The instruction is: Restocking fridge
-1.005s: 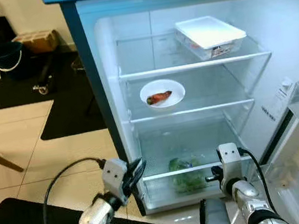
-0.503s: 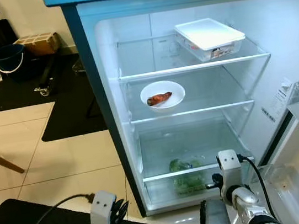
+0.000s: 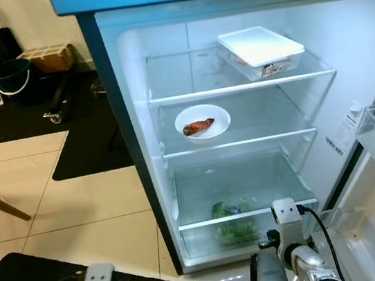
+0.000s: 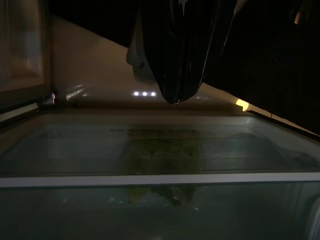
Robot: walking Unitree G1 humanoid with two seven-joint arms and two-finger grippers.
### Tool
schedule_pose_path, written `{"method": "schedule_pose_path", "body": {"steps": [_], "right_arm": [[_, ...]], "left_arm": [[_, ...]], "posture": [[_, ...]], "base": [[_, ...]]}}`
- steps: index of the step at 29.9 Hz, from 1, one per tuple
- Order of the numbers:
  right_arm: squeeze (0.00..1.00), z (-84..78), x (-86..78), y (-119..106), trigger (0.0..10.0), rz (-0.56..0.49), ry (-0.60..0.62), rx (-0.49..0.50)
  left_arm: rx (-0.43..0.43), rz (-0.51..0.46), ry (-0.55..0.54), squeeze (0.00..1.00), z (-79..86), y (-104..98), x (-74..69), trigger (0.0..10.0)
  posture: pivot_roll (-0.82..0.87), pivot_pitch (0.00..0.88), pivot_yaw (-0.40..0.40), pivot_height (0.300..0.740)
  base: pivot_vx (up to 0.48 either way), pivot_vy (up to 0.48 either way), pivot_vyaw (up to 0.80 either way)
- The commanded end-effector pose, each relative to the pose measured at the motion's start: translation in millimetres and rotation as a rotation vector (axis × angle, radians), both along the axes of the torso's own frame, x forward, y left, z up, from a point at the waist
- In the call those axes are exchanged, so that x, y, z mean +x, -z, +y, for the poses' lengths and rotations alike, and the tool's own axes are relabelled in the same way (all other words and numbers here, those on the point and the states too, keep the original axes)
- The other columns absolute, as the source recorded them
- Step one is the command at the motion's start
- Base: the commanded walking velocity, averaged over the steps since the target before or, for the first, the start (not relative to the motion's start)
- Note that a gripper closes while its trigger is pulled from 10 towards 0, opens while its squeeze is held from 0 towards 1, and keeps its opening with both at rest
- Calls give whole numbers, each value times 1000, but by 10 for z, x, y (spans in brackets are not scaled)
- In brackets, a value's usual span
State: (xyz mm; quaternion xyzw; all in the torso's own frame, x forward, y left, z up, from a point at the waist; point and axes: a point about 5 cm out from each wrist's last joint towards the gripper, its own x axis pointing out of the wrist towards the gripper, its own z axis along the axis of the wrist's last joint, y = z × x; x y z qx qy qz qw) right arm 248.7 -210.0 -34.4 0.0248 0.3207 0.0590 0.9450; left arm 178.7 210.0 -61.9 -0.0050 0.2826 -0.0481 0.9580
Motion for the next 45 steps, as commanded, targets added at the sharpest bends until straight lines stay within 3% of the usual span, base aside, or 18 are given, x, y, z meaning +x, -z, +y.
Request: {"method": "schedule_pose_path", "body": {"steps": [1, 18, 32, 45], "right_arm": [[0, 4, -74, 64, 10000, 40, 8, 5], [0, 15, -91, 81, 10000, 48, 18, 13], [0, 14, -89, 77, 10000, 30, 56, 37], [0, -11, -154, 112, 10000, 38, 75, 63]], "left_arm": [[13, 29, -49, 0, 114, 27, -72, 10000], [21, 67, -88, 0, 147, 74, -144, 10000], [31, 71, -69, 0, 134, 65, -100, 10000], [36, 132, -47, 0, 64, 133, -164, 10000]], "posture": [[-6, 0, -25, 581], [-6, 0, -20, 651], [-11, 0, -11, 656], [-14, 0, -10, 711]], "base": [[0, 0, 0], [0, 0, 0], [0, 0, 0], [0, 0, 0]]}}
